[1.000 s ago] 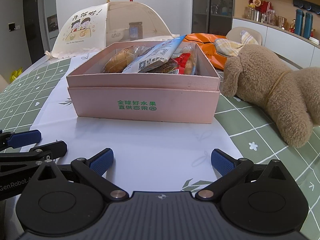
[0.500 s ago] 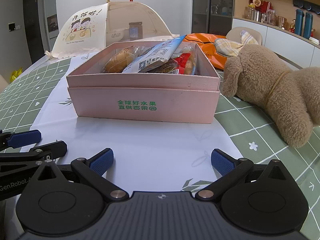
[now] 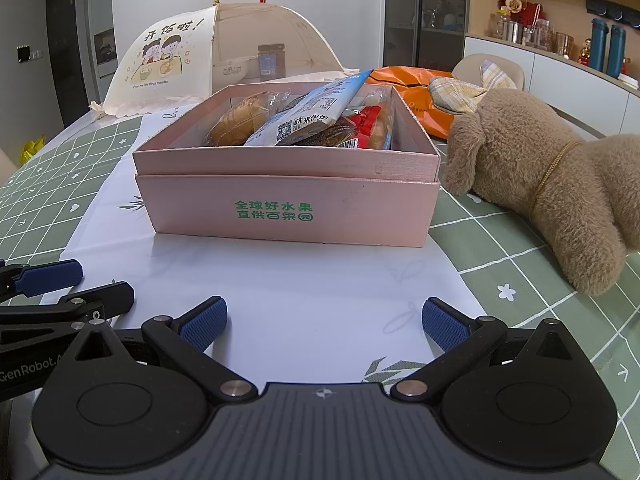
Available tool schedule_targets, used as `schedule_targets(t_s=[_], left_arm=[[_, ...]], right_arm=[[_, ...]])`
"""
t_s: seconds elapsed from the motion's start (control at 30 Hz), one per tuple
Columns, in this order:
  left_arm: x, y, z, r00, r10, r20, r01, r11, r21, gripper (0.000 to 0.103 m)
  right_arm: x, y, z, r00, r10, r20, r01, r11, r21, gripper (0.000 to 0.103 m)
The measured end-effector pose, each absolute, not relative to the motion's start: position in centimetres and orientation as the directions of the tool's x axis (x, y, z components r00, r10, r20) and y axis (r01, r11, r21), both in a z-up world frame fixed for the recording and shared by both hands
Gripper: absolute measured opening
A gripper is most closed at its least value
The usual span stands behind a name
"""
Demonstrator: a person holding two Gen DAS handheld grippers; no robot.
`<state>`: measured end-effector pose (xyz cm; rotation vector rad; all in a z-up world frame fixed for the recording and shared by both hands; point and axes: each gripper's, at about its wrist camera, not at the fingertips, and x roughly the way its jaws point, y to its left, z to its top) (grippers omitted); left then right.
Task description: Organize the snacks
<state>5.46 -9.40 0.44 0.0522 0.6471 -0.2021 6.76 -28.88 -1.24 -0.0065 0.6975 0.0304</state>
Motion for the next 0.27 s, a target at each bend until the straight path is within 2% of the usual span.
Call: schedule_targets(t_s=[0.27], left_arm=[[5.47, -9.37, 0.45, 0.779, -0.172, -0.603, 0.203, 0.979, -0.017, 0.059]], right_arm=[[6.77, -28.87, -1.25, 0.766, 0.026, -0.642, -0.030, 1.000, 0.004, 0.103]])
